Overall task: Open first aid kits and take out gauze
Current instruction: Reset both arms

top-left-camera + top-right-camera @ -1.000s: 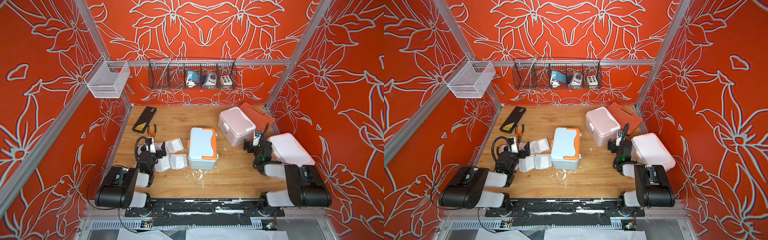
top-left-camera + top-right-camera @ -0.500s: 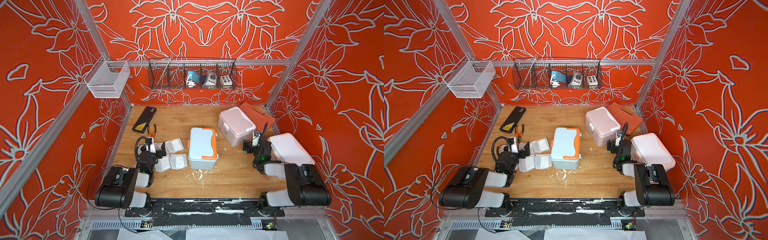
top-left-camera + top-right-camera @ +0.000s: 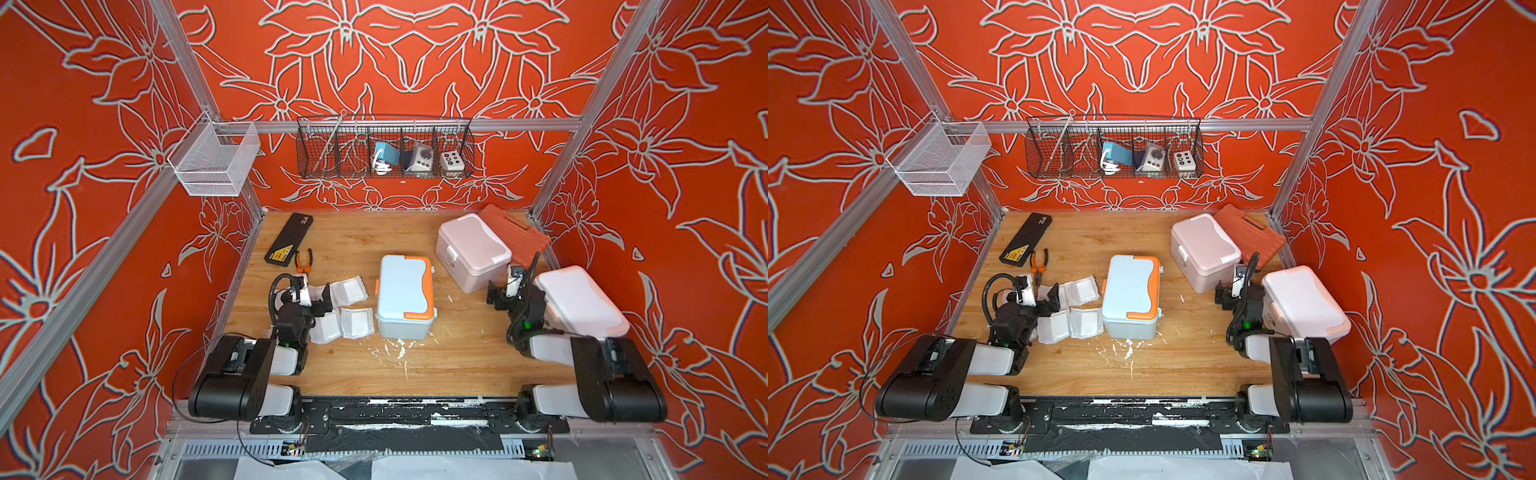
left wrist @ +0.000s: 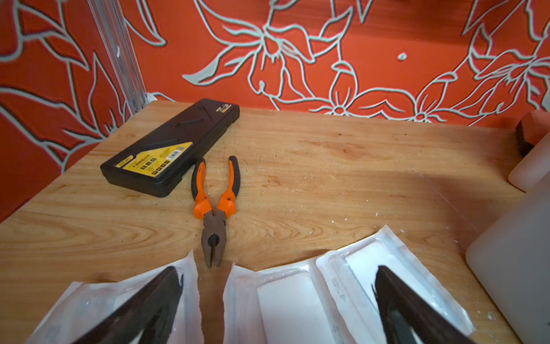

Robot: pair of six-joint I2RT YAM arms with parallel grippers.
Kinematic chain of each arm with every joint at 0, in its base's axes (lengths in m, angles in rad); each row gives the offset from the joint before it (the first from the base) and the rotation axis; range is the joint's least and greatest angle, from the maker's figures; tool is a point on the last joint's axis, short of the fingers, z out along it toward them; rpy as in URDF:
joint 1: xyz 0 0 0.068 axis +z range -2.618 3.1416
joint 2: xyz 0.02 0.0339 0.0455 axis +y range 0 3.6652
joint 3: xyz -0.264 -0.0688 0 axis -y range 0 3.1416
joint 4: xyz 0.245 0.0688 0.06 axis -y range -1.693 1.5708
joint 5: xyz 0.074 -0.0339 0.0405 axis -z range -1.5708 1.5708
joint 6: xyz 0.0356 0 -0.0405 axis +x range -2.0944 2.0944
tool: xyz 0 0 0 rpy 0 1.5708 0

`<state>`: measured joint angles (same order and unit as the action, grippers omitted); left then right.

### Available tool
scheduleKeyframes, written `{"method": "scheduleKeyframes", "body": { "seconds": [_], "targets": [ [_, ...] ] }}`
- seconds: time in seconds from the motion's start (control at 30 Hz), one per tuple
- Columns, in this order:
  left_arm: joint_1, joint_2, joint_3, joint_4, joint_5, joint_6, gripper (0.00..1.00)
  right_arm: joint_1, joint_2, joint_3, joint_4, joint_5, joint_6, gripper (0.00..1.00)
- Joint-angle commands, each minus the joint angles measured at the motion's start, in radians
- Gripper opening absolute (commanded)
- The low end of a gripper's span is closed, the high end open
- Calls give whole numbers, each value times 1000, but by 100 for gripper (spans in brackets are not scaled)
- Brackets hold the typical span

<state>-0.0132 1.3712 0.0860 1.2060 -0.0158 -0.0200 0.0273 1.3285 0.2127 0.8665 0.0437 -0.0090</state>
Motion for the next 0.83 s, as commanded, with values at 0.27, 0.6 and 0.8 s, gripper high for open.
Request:
{"method": "scheduleKeyframes", "body": {
  "seconds": [0.27,0.6,0.8],
  "targets": [
    [-2,-21,-22,45,-25,1,98,5,54,30,57,5,-13,98],
    [-11,30,36,-10,-14,22,98,9,81,126,-104,-19,-29,97],
    [-11,31,35,-2,-13,22,98,11,88,136,-113,-18,-27,98]
  ]
}}
